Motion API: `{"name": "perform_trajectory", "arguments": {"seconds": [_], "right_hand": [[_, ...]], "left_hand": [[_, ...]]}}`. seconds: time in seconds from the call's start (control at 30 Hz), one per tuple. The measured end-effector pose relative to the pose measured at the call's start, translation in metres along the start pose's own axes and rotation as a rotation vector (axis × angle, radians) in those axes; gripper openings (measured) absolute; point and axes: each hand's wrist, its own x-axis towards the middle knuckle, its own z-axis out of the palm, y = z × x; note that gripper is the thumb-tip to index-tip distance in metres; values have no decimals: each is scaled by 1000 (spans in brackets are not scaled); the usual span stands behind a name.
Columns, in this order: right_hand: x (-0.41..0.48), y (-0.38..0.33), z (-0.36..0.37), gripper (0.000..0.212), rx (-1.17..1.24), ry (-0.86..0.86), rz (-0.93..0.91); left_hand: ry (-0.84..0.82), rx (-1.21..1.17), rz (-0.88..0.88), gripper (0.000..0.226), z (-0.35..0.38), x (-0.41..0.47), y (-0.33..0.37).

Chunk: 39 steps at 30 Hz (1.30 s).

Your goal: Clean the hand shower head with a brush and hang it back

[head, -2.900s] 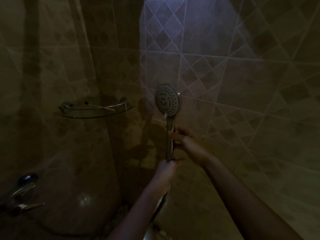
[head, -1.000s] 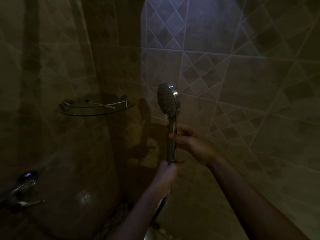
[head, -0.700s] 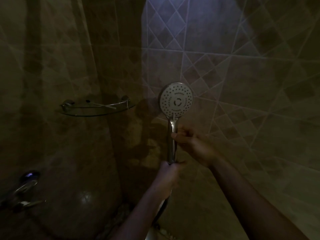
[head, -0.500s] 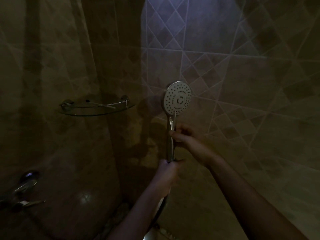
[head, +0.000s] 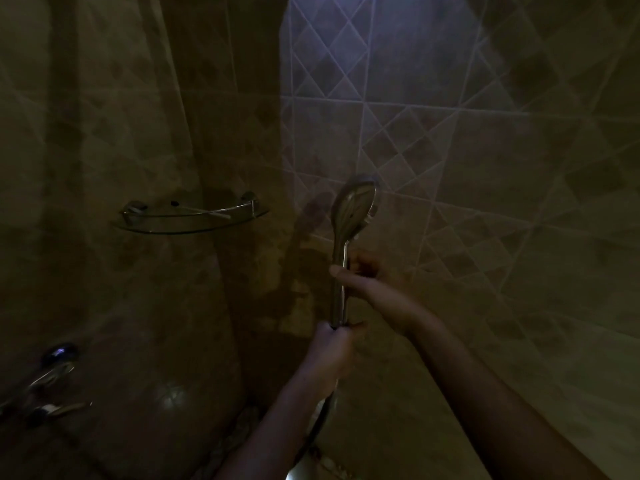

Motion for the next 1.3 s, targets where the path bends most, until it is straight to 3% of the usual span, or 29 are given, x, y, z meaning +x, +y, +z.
{"name": "perform_trajectory", "arguments": {"seconds": [0.1,0.37,0.47,0.53,0.6,0.7,0.73,0.83,1.0,1.07,1.17,1.3], "right_hand": [[1,1,0,58,-120,49,-47],[3,-1,-7,25,25,-44,-18],[3,2,-4,25,-14,-2,-69],[4,3,-1,44,-98,51,-89],[5,2,-2,41,-144,119,-104],[4,-2,-3,26,-103,100,-74],[4,-2,-5,25,-76,81,-73],[2,-2,-9,7,-6,-26,-76],[-2,-11,-4,34,-88,-12,-117],[-1,-11,-3,25,-139,49,-135],[1,-7,-4,6,-102,67,-90],[-1,-8,-3,13,42,-15,-53]], "left_hand": [[-14,-14,32,58,-1,-3,0],[-29,12,45,66,0,-2,1],[-48,-22,22,64,0,0,-1],[-56,-17,-1,38,0,0,2],[-73,-14,6,14,1,-5,5],[-12,11,33,55,0,0,1],[-14,13,27,59,-1,1,1],[-22,3,4,47,0,4,1],[-5,25,-14,49,1,4,5],[-21,27,-3,29,1,2,8],[-27,8,20,26,0,0,8],[-13,-16,20,20,1,2,7]]}}
